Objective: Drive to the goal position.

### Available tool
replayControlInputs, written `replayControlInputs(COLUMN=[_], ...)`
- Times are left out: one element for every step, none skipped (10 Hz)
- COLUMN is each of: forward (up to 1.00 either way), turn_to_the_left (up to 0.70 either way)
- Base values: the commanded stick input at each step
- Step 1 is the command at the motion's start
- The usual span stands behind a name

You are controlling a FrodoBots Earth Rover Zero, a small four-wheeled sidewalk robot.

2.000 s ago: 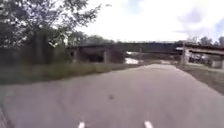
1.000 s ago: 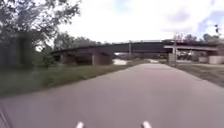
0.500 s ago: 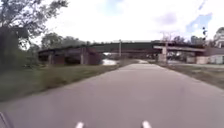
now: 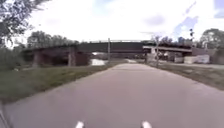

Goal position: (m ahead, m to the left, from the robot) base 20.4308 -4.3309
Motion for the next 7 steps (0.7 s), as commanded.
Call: replayControlInputs(forward=[1.00, 1.00, 1.00, 1.00, 1.00, 1.00, 1.00], turn_to_the_left=[-0.27, -0.27, -0.27, -0.27, -0.27, -0.27, 0.00])
